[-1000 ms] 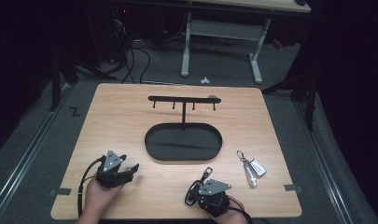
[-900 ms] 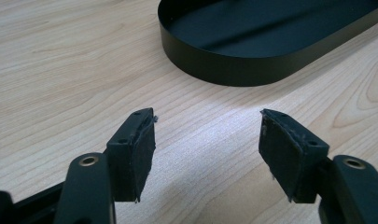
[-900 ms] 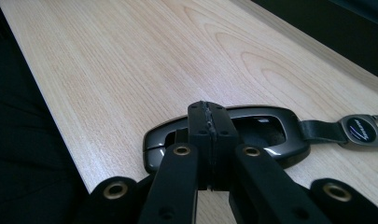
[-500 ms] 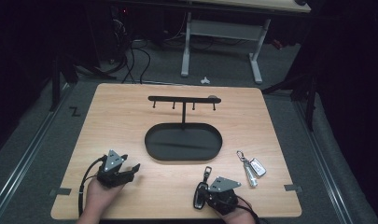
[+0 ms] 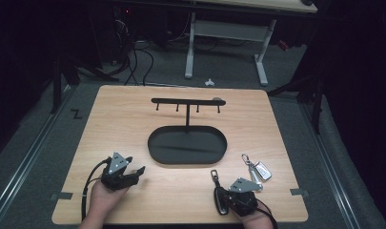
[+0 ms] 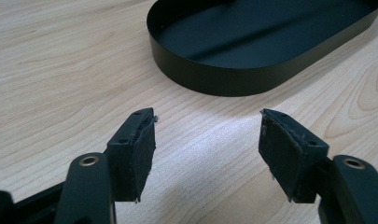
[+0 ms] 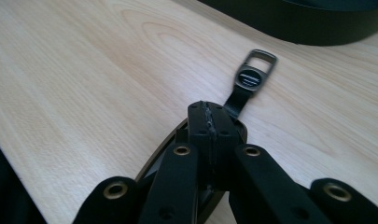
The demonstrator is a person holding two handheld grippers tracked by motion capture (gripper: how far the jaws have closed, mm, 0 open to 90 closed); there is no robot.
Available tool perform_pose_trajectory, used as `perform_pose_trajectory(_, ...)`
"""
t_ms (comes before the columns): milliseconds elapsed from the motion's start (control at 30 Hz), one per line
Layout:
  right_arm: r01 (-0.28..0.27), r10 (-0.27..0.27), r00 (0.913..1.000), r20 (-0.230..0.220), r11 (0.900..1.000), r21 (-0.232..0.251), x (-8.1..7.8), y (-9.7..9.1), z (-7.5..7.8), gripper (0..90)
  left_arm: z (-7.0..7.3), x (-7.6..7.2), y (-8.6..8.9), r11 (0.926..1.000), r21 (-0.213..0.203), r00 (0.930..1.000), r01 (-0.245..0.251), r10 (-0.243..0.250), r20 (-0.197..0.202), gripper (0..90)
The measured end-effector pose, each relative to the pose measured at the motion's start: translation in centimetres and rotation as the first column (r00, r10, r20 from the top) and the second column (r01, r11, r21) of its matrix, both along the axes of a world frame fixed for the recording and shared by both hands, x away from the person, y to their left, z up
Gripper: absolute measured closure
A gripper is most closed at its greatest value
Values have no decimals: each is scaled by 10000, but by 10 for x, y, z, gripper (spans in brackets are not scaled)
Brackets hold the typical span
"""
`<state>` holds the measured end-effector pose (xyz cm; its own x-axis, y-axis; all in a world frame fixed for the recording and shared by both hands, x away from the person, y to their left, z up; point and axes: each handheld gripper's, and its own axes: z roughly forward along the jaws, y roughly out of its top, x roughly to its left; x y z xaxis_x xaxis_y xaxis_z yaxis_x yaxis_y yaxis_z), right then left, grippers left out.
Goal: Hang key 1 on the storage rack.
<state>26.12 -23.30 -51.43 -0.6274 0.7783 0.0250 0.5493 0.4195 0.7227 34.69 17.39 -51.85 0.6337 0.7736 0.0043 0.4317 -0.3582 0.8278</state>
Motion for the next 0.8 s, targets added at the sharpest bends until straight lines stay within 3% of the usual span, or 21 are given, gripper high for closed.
perform_pose_trajectory(133,167,-167,9998,104,9998,59,-2,-6,3,900,0,1,-1,10000,35,10000,22,-22,30,368)
perform_pose_trajectory(233,167,-172,9995,252,9997,199,-13,-9,10,900,-1,2,-3,10000,-27,10000,35,-35,-16,368)
perform_pose_trajectory(433,178,-179,9998,26,9995,269,-20,-14,6,900,0,1,-6,9999,59,9999,104,-104,-28,368)
perform_pose_trajectory(733,521,-520,9986,-68,9986,30,-13,-25,2,900,-2,4,-5,9999,69,10000,75,-74,-62,368)
perform_pose_trajectory(800,625,-624,9980,-71,9979,188,-12,-28,3,900,-1,3,-4,10000,67,10000,70,-70,-24,367)
